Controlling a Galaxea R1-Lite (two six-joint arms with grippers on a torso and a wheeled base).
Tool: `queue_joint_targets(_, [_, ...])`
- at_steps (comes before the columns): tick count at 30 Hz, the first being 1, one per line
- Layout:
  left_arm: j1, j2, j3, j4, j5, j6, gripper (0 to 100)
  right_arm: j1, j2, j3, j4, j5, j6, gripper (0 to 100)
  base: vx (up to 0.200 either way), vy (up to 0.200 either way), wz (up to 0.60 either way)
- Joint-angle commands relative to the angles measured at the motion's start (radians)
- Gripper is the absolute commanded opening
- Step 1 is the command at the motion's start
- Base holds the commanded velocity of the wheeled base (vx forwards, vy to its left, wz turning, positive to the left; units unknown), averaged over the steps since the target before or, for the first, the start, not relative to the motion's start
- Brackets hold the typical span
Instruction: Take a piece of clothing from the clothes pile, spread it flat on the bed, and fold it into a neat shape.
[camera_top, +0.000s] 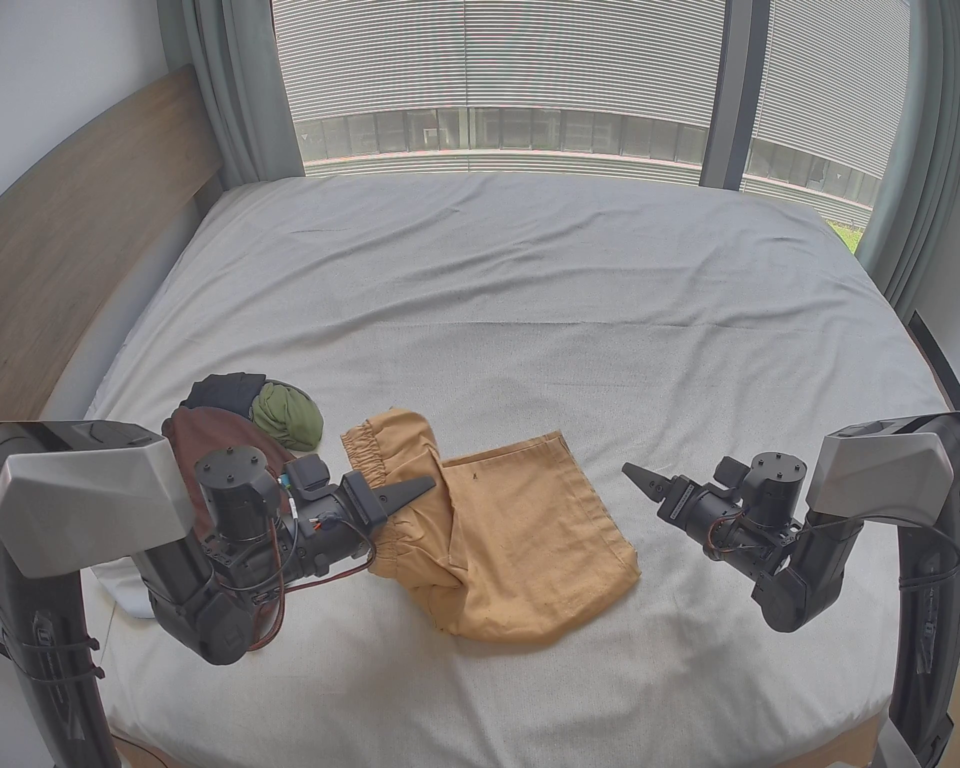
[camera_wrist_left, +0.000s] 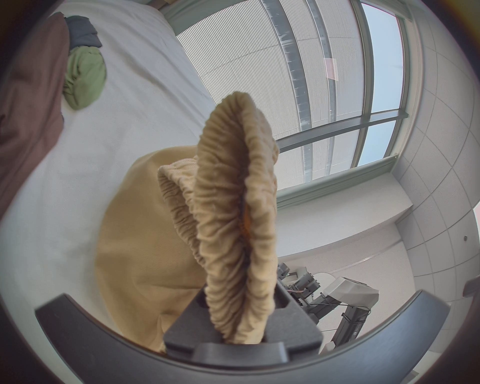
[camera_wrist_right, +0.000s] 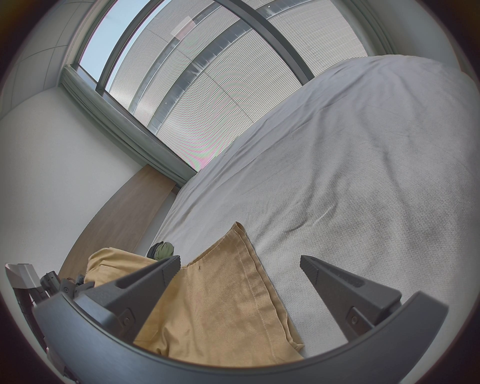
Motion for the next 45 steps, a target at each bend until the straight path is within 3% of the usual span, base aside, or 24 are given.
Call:
queue_joint_targets(1, [-0.052,0.035,-0.062,0.0,0.017,-0.01,0,-0.004,-0.004,-0.002,-0.001,0.0,0.0,100,0.0,0.0,0.0])
queue_joint_targets(7, [-0.09,0.113,-0.167,0.003,0.063,-0.013,0,-0.005,-0.004,-0.003,-0.001,0.0,0.0,100,0.0,0.0,0.0])
queue_joint_targets(26, [-0.156,0.226,-0.398,0.15,0.065,-0.063,0,-0.009,-0.007,-0.006,-0.002,0.0,-0.002,100,0.0,0.0,0.0])
queue_joint_targets(45, [-0.188,0.269,-0.458,0.204,0.065,-0.063,0,-0.01,-0.007,-0.009,-0.001,0.002,-0.002,100,0.0,0.0,0.0])
